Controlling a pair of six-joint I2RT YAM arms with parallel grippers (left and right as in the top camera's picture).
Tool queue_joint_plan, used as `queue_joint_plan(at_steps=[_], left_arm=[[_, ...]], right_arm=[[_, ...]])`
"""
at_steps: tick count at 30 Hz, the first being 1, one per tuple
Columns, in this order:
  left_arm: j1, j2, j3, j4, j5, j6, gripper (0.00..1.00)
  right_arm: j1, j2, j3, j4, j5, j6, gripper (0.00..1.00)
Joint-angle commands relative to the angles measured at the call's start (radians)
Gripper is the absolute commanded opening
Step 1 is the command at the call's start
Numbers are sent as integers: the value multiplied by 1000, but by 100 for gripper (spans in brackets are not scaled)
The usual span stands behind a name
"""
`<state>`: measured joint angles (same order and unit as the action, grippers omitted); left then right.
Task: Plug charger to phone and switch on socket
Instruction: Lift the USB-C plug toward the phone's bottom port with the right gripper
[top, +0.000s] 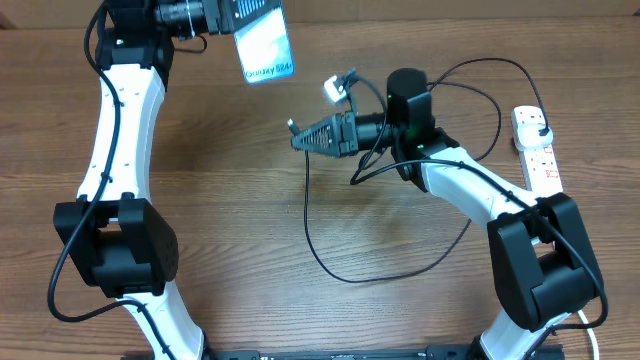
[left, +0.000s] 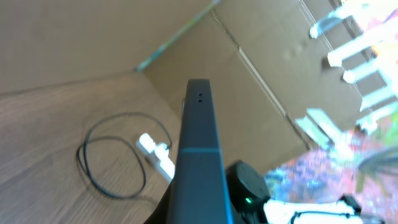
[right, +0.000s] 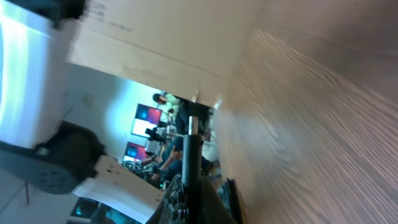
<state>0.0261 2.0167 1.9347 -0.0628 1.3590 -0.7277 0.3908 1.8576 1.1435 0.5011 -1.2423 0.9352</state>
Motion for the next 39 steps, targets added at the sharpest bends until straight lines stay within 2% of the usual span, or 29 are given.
queue_joint_plan(at_steps=[1,6,10,14,26,39], left_arm=[[-5,7,13,90,-72,-239,4],[-27,7,13,196,-127,-375,4],[-58,7,13,200,-188,-426,4],[-90,7,13,199,-227,-489,4],[-66,7,13,198,-236,-493,4],[-64,7,13,194,-203,-526,4]], right_arm=[[-13,2,16,155,-27,244,4],[-22,2,16,399,40,467,4],[-22,2,16,507,106,552,4],[-22,2,16,539,183,575,4],[-54,2,16,705,217,685,4],[-61,2,16,706,250,697,4]])
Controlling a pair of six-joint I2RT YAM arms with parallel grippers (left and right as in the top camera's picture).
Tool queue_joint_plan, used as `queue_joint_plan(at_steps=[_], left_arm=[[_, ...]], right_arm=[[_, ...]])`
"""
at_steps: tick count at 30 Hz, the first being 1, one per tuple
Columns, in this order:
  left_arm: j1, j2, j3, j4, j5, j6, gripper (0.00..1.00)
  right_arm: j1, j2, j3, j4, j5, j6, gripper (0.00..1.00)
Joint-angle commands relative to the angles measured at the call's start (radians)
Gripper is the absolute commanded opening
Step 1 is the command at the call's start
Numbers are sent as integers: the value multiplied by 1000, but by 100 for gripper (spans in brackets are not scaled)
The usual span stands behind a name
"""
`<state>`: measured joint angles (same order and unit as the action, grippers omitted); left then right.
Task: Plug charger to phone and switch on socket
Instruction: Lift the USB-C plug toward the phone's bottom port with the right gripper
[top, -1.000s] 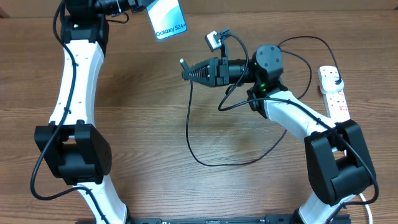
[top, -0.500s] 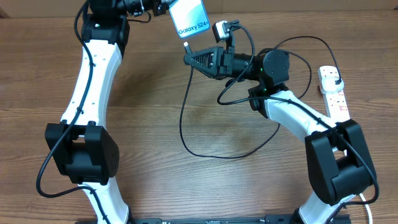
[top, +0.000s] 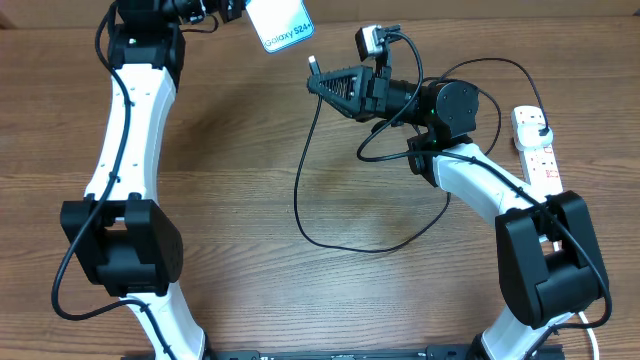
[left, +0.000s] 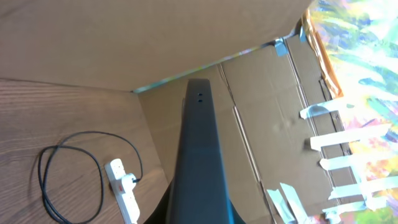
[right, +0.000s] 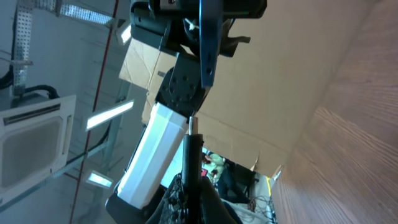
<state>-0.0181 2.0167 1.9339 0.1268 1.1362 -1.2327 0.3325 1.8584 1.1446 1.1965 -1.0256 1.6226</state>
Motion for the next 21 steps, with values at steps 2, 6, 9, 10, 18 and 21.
queue_joint_plan(at_steps=[2,6,9,10,18,21], left_arm=[[-29,7,13,5,19,-20,4],[-39,7,13,5,21,-20,4],[-42,7,13,5,34,-20,4],[-42,7,13,4,40,-20,5],[-42,7,13,4,63,-11,4],[-48,7,13,4,65,-12,4]], right_arm=[[-3,1,14,11,39,10,4],[-3,1,14,11,38,13,4],[-3,1,14,11,39,14,4],[-3,1,14,11,41,20,4],[-3,1,14,28,56,28,4],[-3,1,14,29,57,31,4]])
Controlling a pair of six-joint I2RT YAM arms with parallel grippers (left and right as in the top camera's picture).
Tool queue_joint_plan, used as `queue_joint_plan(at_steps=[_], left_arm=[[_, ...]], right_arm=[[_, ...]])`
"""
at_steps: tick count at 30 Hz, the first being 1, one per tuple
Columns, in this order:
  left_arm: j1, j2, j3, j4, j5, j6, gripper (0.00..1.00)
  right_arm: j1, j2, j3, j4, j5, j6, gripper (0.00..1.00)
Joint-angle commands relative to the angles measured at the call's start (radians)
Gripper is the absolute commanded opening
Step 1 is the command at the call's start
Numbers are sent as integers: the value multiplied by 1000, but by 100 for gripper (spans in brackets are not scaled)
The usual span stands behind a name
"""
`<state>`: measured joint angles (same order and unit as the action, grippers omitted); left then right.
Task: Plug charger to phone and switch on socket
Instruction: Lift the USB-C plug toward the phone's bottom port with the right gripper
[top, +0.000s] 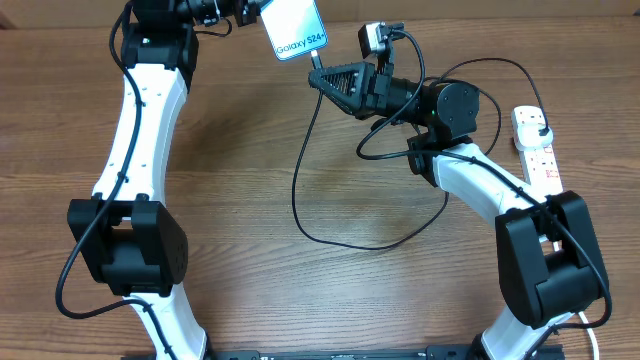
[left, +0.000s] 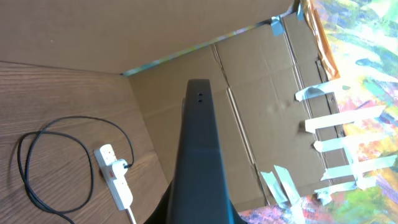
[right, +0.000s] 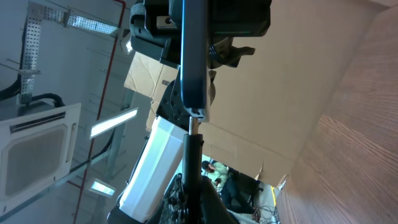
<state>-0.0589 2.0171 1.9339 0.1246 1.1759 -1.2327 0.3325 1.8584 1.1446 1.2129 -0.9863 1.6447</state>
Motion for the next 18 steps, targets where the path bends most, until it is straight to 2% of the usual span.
queue_joint_plan(at_steps=[1,18], left_arm=[[-8,7,13,6,26,-13,4],[-36,7,13,6,25,-56,4]], right_arm=[[-3,1,14,13,17,9,4],[-3,1,14,13,17,8,4]])
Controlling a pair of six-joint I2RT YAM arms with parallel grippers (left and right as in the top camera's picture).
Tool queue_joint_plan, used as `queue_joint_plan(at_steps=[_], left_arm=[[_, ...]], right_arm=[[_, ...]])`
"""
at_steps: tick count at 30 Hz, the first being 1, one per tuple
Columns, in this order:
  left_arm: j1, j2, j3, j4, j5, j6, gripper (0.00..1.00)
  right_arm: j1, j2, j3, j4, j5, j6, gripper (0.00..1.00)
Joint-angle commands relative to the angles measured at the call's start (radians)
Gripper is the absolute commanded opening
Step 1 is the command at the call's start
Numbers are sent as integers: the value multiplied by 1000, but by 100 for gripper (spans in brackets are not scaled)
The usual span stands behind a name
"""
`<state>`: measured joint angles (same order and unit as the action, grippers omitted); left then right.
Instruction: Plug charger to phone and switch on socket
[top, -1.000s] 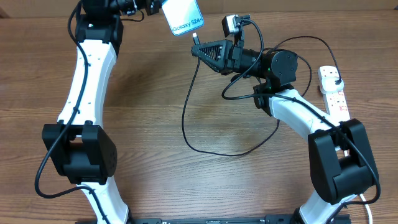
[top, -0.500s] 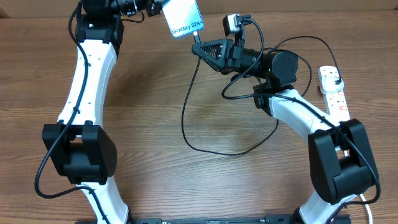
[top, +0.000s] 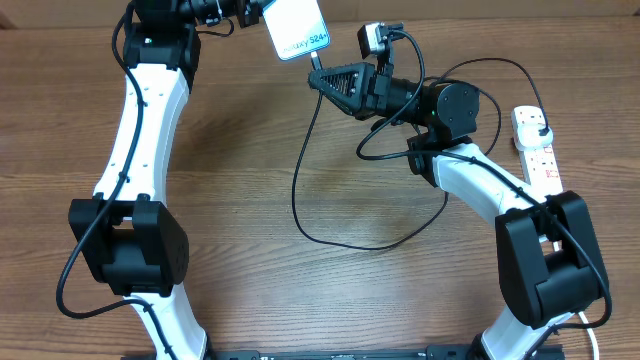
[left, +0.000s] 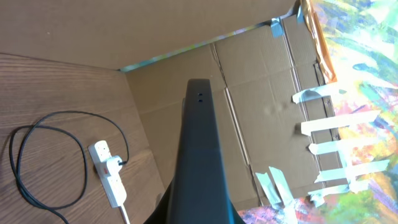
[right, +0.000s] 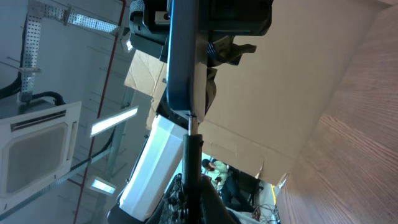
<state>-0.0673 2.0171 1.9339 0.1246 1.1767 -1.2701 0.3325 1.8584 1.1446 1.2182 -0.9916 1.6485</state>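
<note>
My left gripper (top: 255, 10) is shut on the phone (top: 296, 28), held high at the back of the table, its label facing up; in the left wrist view the phone (left: 200, 162) stands edge-on. My right gripper (top: 322, 78) is shut on the black charger plug (right: 192, 149), whose metal tip touches the phone's lower edge (right: 181, 68). The black cable (top: 305, 190) hangs from the plug and loops over the table. The white socket strip (top: 535, 145) lies at the far right with a plug in it; its switch state is too small to tell.
Cardboard walls (left: 186, 37) stand behind the wooden table (top: 250, 280). The cable's loop (top: 380, 245) lies across the table's middle. A second loop (top: 480, 100) runs behind the right arm to the socket strip.
The phone has shifted slightly, so its lower edge now meets the plug tip in the right wrist view. The right arm has barely moved.
At first the phone was held left of centre and the plug pointed left, well apart from it. Then both were raised and nearer each other at the back. Then the plug tip stood just under the phone's edge, and now it touches that edge.
</note>
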Motion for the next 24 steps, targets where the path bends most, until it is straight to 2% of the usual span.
queue_joint_plan(at_steps=[1,24], left_arm=[[-29,7,13,6,24,-16,4],[-4,7,13,6,-43,14,5]], right_arm=[[-3,1,14,8,23,5,4],[-3,1,14,8,7,5,4]])
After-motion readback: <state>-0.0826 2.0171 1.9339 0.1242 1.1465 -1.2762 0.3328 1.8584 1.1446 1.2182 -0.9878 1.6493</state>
